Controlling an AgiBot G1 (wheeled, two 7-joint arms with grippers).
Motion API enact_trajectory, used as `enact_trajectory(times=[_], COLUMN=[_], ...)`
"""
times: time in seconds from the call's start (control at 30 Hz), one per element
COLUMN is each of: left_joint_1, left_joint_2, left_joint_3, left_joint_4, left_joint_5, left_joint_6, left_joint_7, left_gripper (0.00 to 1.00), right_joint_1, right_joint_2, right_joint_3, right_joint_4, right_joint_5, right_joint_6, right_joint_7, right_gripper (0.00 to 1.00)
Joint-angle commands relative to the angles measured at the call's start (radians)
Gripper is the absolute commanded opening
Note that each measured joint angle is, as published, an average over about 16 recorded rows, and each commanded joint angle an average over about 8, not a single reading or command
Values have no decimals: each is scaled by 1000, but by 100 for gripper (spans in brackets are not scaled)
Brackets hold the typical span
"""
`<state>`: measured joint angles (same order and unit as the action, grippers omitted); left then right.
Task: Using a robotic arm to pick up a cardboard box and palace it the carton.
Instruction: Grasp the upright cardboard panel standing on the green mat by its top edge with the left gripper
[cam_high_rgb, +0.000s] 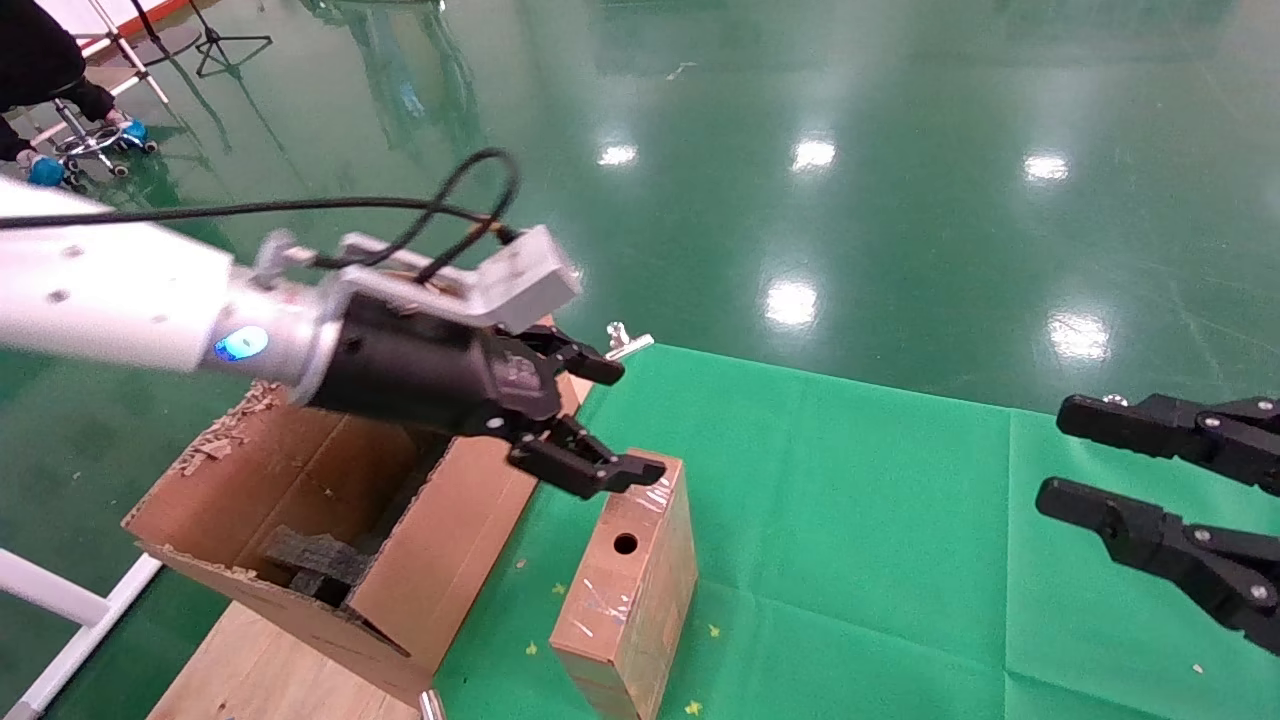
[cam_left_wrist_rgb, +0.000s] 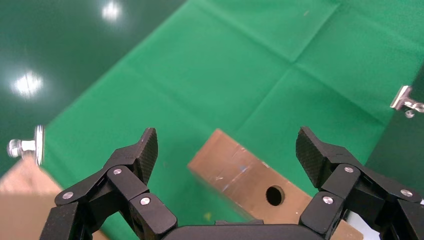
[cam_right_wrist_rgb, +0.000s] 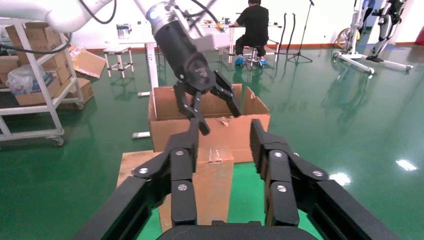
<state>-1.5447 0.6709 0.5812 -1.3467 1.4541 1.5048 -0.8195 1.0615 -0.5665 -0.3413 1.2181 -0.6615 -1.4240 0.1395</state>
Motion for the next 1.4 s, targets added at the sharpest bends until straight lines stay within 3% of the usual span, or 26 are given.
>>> enact_trajectory(times=[0.03,0.2,0.4,0.6,0.9,1.4], left_joint_1=[-62,-190,-307,-376,-417,-400], left_joint_2=[41,130,179,210,246,270], left_joint_3=[39,176,381,539,684,755], left_joint_4=[0,4,8,11,9,15], left_joint_5=[75,153,151,107,102,101], left_joint_6=[27,75,83,75,53,22], left_joint_7=[-130,-355,-618,-772,-881,-894], left_gripper=[100,100,100,100,100,100], right_joint_1=[0,0,0,0,0,0], right_joint_2=[0,0,0,0,0,0], right_joint_3=[0,0,0,0,0,0], right_joint_4=[0,0,0,0,0,0], right_joint_5=[0,0,0,0,0,0], right_joint_6=[0,0,0,0,0,0], right_joint_7=[0,0,0,0,0,0], right_gripper=[0,0,0,0,0,0])
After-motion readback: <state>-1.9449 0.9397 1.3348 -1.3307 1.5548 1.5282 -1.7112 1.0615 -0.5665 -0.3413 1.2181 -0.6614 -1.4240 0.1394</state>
